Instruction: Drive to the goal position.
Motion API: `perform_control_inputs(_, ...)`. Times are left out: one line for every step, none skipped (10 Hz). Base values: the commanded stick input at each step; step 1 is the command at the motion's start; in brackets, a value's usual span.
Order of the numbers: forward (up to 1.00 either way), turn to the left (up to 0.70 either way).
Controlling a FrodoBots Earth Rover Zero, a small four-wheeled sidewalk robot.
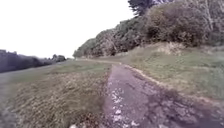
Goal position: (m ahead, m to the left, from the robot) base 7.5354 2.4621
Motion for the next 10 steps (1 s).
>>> perform_control_inputs(0.00, 0.00)
perform_control_inputs(0.00, 0.00)
perform_control_inputs(0.00, 0.00)
perform_control_inputs(0.00, 0.00)
perform_control_inputs(0.00, 0.00)
perform_control_inputs(0.02, 0.00)
perform_control_inputs(0.03, 0.00)
perform_control_inputs(0.65, -0.04)
perform_control_inputs(0.69, -0.23)
perform_control_inputs(0.70, -0.30)
